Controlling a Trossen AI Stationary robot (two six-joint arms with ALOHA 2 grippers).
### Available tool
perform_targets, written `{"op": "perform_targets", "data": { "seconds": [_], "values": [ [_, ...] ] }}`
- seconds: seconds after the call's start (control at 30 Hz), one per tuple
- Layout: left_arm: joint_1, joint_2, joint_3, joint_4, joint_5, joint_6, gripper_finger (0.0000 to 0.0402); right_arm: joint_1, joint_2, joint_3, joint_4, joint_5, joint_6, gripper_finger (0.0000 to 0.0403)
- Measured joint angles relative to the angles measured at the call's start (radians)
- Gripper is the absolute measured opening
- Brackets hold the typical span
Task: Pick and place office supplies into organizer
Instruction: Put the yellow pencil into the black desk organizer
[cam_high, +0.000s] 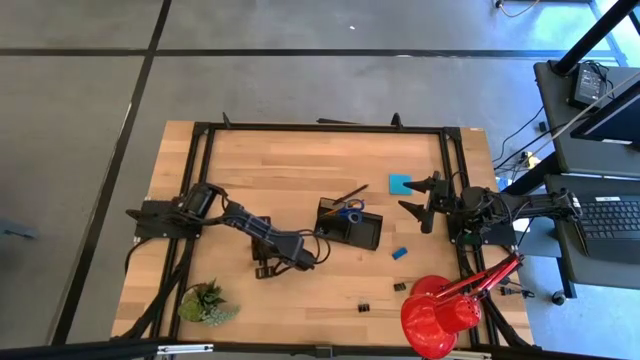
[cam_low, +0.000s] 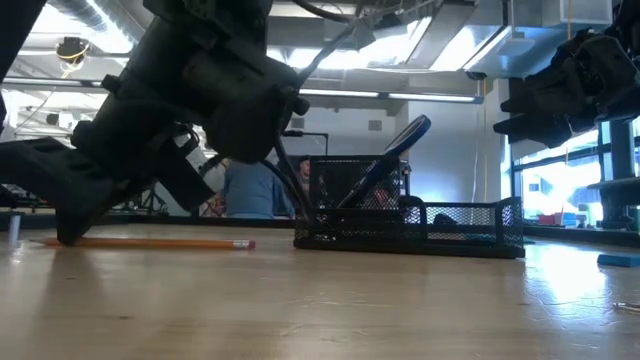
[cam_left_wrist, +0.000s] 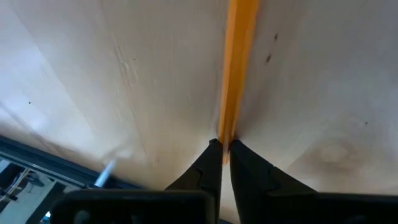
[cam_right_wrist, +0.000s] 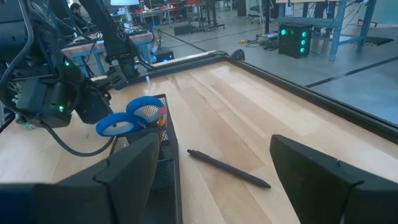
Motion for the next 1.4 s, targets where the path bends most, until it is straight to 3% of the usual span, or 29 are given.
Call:
{"op": "perform_targets", "data": {
  "seconds": [0.33,0.53,0.67,0.8,0.97,1.4],
  "values": [
    [-0.001,-0.011,0.002,-0.005,0.008,-0.023,0.01,0.0,0.0,0.0,0.0,0.0,0.003,0.031],
    [-0.014,-0.091,0.003,0.0,0.01,-0.047,0.0128,0.0,0.0,0.0,0.0,0.0,0.003,0.031],
    [-0.02,-0.168,0.003,0.06,-0.038,-0.059,0.0134,0.0,0.0,0.0,0.0,0.0,0.003,0.031],
    [-0.01,-0.227,0.004,0.239,-0.101,0.004,0.0133,0.0,0.0,0.0,0.0,0.0,0.003,0.031],
    [0.042,-0.241,0.005,0.432,-0.098,0.105,0.013,0.0,0.0,0.0,0.0,0.0,0.003,0.031],
    [0.155,-0.22,0.005,0.526,-0.088,0.33,0.013,0.0,0.0,0.0,0.0,0.0,0.001,0.031]
  ]
}}
